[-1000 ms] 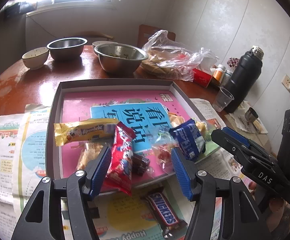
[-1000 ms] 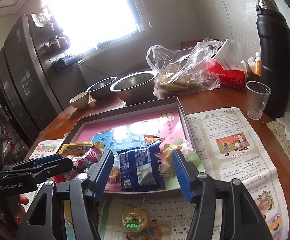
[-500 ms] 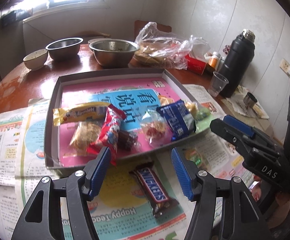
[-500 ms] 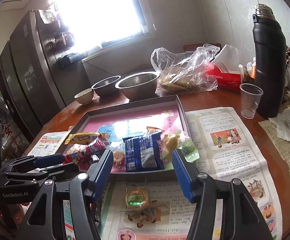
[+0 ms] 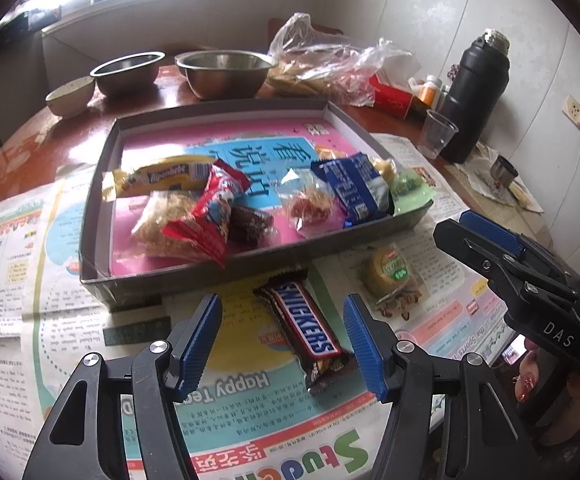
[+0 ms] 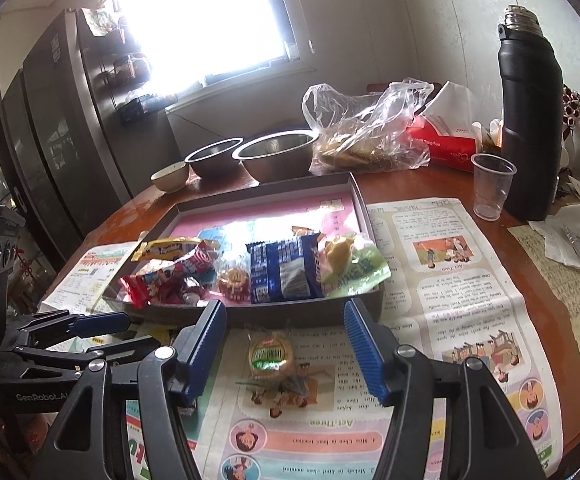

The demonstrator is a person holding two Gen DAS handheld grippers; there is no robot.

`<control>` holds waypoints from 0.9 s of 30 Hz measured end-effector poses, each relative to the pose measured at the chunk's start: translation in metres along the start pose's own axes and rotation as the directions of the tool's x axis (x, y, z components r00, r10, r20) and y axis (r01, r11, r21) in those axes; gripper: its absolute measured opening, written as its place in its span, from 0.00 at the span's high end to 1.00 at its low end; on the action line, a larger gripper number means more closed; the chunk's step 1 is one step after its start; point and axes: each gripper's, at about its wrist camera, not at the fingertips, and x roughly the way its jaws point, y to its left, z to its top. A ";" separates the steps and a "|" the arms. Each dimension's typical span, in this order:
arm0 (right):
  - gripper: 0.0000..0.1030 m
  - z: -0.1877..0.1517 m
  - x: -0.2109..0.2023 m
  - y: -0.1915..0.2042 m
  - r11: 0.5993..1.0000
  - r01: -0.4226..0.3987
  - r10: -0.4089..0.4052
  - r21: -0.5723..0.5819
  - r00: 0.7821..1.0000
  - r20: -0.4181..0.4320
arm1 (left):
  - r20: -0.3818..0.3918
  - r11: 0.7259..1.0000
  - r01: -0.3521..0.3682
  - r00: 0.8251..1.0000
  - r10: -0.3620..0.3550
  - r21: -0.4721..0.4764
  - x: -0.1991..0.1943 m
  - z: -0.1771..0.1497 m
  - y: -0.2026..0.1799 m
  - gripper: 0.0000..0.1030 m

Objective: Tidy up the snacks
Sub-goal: 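Grasp the Snickers bar with the left gripper while the right grasps the round green-labelled biscuit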

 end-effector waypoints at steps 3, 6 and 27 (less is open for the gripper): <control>0.41 -0.004 0.001 0.001 1.000 0.007 -0.007 -0.008 1.000 -0.013 | -0.017 1.000 0.009 1.000 -0.008 0.005 0.005 -0.003 -0.003 0.37; 0.41 -0.008 0.004 0.002 1.000 0.015 -0.015 -0.015 0.999 -0.029 | -0.035 1.000 0.016 0.999 -0.016 0.010 0.012 -0.006 -0.009 0.37; 0.41 -0.025 0.042 0.013 0.996 0.030 -0.040 -0.089 0.992 -0.123 | -0.060 0.998 -0.015 0.998 0.019 0.062 0.033 -0.014 -0.001 0.69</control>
